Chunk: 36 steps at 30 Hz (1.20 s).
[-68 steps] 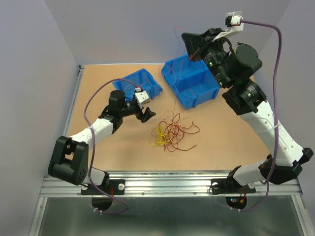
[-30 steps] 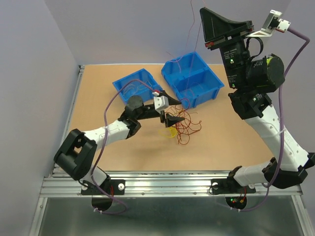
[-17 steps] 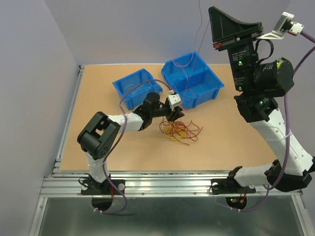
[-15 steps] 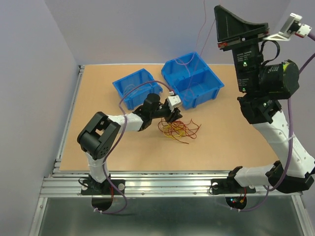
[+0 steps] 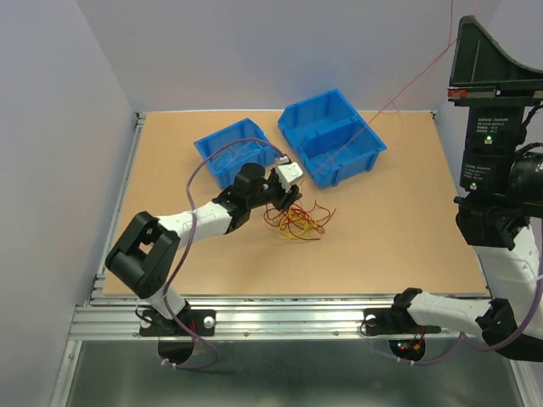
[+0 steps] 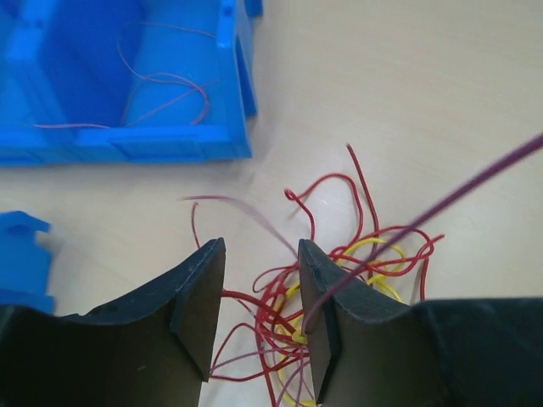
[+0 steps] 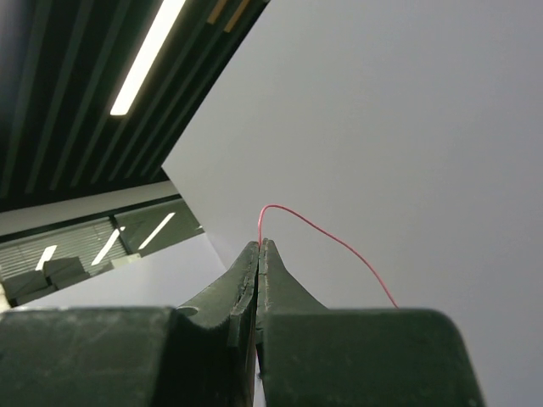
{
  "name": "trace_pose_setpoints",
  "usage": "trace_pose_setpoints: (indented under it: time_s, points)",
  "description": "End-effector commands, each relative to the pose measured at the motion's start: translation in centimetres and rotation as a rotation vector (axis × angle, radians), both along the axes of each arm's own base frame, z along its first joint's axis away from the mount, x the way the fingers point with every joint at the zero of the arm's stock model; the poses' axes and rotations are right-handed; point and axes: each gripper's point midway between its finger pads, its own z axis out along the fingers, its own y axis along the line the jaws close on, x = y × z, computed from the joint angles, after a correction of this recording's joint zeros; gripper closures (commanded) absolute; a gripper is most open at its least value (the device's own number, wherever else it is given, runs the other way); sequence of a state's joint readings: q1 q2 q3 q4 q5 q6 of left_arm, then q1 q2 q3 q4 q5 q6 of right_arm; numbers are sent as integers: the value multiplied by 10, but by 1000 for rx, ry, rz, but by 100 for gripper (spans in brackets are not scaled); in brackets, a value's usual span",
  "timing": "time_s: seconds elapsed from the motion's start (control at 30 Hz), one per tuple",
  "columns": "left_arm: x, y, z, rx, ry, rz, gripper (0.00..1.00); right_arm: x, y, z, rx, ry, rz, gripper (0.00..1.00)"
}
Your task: Untangle the cables
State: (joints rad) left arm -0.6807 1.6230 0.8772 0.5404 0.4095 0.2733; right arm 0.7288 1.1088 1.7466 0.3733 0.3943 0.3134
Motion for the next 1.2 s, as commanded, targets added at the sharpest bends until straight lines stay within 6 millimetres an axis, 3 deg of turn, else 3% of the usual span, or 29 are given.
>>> trace_pose_setpoints:
  time_s: [0.0, 0.03, 0.1, 0.17, 0.2, 0.23, 0.3, 0.37, 0.4, 0.43, 0.47, 0.53, 0.57, 0.7, 0.73, 0.83, 0.87, 0.9, 0.93, 0.97, 1.07, 1.1, 1.17]
  points:
    - [10, 17, 51, -51, -137, 72, 50, 12, -4, -16, -8, 39, -77, 99]
    - [15, 24, 55, -58, -143, 92, 50, 21, 3, -30, -34, 72, -85, 99]
    - [12, 32, 71, -94, -158, 84, 51, 25, -2, -46, -33, 117, -105, 99]
    - [8, 40, 85, -132, -169, 42, 55, 47, 5, -90, -68, 227, -139, 100]
    - [6, 42, 86, -143, -161, 34, 60, 42, -3, -99, -45, 247, -137, 99]
    - [3, 44, 88, -153, -158, 16, 63, 57, 2, -135, -69, 330, -166, 99]
    - [1, 48, 93, -166, -164, 1, 74, 60, -1, -163, -74, 390, -174, 100]
    - [-5, 44, 91, -171, -157, -50, 83, 53, -13, -184, -66, 421, -186, 99]
    - [-7, 42, 90, -171, -152, -67, 91, 58, -11, -213, -91, 467, -204, 99]
    - [-8, 40, 88, -169, -147, -78, 95, 44, -28, -214, -54, 457, -215, 99]
    - [-8, 40, 87, -167, -143, -77, 99, 47, -29, -241, -77, 495, -234, 99]
    - [-5, 42, 88, -163, -147, -68, 100, 28, -52, -252, -26, 485, -248, 100]
    - [-5, 44, 90, -165, -151, -66, 100, 31, -53, -285, -37, 531, -266, 99]
    - [-8, 48, 103, -185, -169, -76, 100, 21, -67, -329, -24, 550, -279, 99]
    - [-10, 48, 106, -189, -172, -82, 100, 27, -61, -356, -73, 583, -292, 100]
    - [-21, 46, 117, -198, -178, -138, 100, 33, -50, -386, -157, 603, -290, 99]
    - [-26, 44, 121, -202, -175, -165, 100, 33, -42, -385, -190, 589, -260, 99]
    - [-29, 44, 127, -205, -179, -180, 100, 32, -18, -384, -290, 548, -169, 100]
    - [-29, 42, 141, -215, -196, -191, 100, 33, -8, -385, -326, 539, -139, 100]
    - [-31, 42, 143, -206, -172, -193, 100, 41, 5, -393, -376, 562, -123, 99]
    - [-37, 43, 182, -226, -182, -203, 100, 56, 32, -412, -481, 610, -72, 99]
    - [-51, 41, 207, -259, -185, -256, 100, 57, 52, -416, -563, 589, -11, 99]
    - [-61, 42, 232, -276, -189, -286, 100, 52, 69, -412, -626, 529, 57, 100]
